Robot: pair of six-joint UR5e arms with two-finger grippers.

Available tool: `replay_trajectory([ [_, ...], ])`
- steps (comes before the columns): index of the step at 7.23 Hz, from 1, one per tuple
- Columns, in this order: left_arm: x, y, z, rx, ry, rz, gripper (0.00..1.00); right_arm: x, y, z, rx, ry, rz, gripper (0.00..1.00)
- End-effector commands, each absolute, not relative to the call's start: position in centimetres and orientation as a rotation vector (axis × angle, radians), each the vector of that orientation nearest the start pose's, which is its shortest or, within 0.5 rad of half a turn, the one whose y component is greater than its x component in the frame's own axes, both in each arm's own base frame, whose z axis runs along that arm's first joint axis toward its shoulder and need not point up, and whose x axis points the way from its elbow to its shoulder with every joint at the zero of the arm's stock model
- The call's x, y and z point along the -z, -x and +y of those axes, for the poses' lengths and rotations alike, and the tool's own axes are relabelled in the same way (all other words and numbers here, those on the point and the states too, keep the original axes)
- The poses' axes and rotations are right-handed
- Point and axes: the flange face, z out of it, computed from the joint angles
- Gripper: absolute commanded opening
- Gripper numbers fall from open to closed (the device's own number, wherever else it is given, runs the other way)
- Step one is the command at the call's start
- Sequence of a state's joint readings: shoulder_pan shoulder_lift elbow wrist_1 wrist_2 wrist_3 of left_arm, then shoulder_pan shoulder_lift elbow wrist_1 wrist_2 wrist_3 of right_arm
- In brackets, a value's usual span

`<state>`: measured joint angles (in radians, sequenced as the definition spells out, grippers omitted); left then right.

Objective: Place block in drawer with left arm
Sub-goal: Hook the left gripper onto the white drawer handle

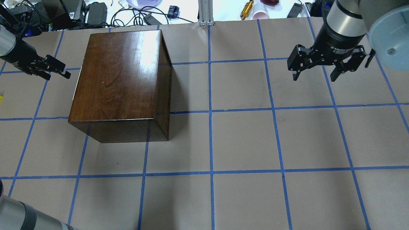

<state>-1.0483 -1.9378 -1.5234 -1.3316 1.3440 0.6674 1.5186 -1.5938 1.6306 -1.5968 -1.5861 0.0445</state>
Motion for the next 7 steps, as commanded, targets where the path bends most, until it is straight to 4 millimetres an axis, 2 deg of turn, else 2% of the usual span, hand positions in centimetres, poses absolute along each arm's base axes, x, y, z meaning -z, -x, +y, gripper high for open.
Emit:
replay_trajectory([
  [1, -31.3, -17.4, -61.6, 0.071, -0.230, 3.392, 1.00, -47.2, -10.7, -48.7, -0.017, -0.152, 3.153, 1.00],
  [7, -29.9, -17.0, -61.9, 0.006, 0.046, 3.453, 1.00, -47.2, -10.7, -48.7, -0.017, -0.152, 3.153, 1.00],
])
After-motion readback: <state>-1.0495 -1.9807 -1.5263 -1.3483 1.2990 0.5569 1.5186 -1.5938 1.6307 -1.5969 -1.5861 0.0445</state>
